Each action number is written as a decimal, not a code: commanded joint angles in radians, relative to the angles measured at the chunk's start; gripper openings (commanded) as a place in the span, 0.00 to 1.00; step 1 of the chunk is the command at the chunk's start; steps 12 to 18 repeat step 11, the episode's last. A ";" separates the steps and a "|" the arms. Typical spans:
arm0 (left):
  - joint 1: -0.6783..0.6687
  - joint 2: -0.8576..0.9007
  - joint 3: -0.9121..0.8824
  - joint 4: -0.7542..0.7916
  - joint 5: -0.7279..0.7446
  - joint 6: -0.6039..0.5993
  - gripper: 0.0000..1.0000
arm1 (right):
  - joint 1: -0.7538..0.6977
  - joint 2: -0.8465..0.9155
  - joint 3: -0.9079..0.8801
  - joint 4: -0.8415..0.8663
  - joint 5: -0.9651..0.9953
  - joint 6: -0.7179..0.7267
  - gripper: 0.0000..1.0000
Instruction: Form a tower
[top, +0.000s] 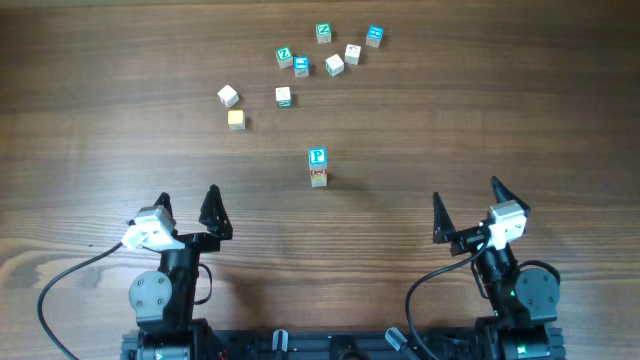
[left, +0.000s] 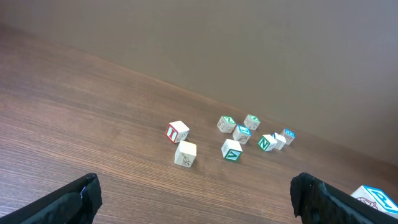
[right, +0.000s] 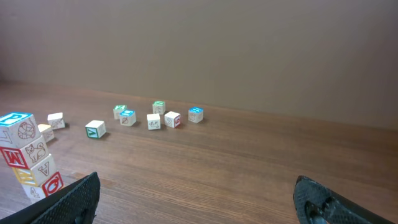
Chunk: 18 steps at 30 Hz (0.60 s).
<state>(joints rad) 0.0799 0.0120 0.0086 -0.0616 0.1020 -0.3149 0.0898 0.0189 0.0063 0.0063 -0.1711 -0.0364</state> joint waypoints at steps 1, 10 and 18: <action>0.003 -0.008 -0.003 -0.009 -0.010 0.019 1.00 | -0.004 -0.009 -0.001 0.003 0.021 -0.014 1.00; 0.003 -0.008 -0.003 -0.010 -0.010 0.019 1.00 | -0.004 -0.009 -0.001 0.003 0.021 -0.013 1.00; 0.003 -0.008 -0.003 -0.010 -0.010 0.019 1.00 | -0.004 -0.009 -0.001 0.003 0.021 -0.013 1.00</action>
